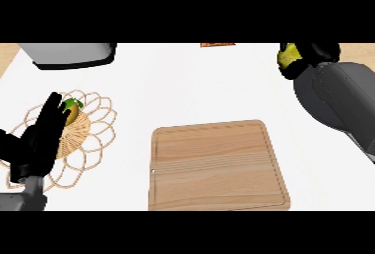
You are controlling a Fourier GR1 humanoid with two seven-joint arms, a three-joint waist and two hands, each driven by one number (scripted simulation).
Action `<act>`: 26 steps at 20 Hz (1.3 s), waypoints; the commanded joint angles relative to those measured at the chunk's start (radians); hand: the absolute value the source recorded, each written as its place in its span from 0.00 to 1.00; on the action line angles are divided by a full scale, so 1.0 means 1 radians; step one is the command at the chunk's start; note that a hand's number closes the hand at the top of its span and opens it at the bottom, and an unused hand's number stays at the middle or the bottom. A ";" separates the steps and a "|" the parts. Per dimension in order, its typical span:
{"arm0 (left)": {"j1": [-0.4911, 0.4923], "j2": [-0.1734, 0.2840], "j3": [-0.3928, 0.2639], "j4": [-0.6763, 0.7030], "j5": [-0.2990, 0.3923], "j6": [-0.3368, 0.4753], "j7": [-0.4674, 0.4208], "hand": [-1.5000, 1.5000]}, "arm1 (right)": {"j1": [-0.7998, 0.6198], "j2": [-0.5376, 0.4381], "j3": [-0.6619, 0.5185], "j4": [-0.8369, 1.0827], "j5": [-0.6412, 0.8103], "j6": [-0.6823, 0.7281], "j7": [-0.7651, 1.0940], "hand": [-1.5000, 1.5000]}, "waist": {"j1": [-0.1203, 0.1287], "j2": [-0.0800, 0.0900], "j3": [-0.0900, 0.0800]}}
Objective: Pick the pear from the cutting board and place it in the pan
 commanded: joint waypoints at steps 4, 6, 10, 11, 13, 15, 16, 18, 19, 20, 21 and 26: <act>0.035 0.015 0.019 -0.044 0.012 -0.014 0.002 0.50 | 0.028 -0.122 -0.041 -0.218 -0.019 -0.004 0.217 1.00 | 0.010 0.013 0.003; 0.007 0.007 0.004 -0.047 -0.012 0.004 0.007 0.50 | 0.042 -0.172 -0.050 -0.297 -0.014 -0.005 0.282 1.00 | 0.014 0.021 0.004; -0.016 0.008 0.000 -0.081 -0.004 -0.008 0.033 0.50 | 0.121 -0.339 -0.122 -0.447 -0.059 0.014 0.335 1.00 | 0.039 0.036 0.005; -0.042 -0.002 0.008 -0.008 -0.009 -0.012 0.012 0.50 | 0.162 -0.361 -0.131 -0.501 -0.073 0.013 0.348 1.00 | 0.027 0.040 0.005; -0.050 -0.014 -0.006 -0.033 -0.010 -0.012 0.027 0.50 | 0.274 -0.455 -0.176 -0.548 -0.094 -0.036 0.294 1.00 | 0.045 0.047 0.006; -0.033 -0.051 -0.036 -0.014 -0.056 0.001 -0.035 0.50 | 0.366 -0.502 -0.225 -0.583 -0.132 -0.056 0.263 1.00 | 0.062 0.053 0.006; -0.004 -0.039 -0.011 -0.016 -0.022 -0.048 -0.057 0.50 | 0.386 -0.523 -0.257 -0.605 -0.151 -0.042 0.260 1.00 | 0.083 0.056 0.006; -0.051 -0.040 -0.028 -0.012 -0.028 -0.054 -0.009 0.50 | 0.433 -0.547 -0.324 -0.618 -0.181 -0.075 0.248 1.00 | 0.089 0.059 0.006; -0.024 -0.034 -0.024 -0.067 -0.027 -0.048 0.020 0.50 | 0.454 -0.543 -0.351 -0.556 -0.179 -0.067 0.198 1.00 | 0.109 0.062 0.007; -0.080 -0.032 -0.007 0.004 -0.013 -0.073 0.014 0.50 | 0.497 -0.528 -0.373 -0.485 -0.192 -0.108 0.109 1.00 | 0.106 0.066 0.007; -0.067 -0.054 -0.014 -0.017 -0.032 -0.055 -0.004 0.50 | 0.544 -0.548 -0.394 -0.549 -0.209 -0.078 0.122 1.00 | 0.106 0.063 0.007; -0.093 -0.079 -0.037 0.000 -0.073 -0.051 -0.004 0.50 | 0.532 -0.452 -0.485 -0.245 -0.225 -0.068 -0.190 1.00 | 0.133 0.072 0.008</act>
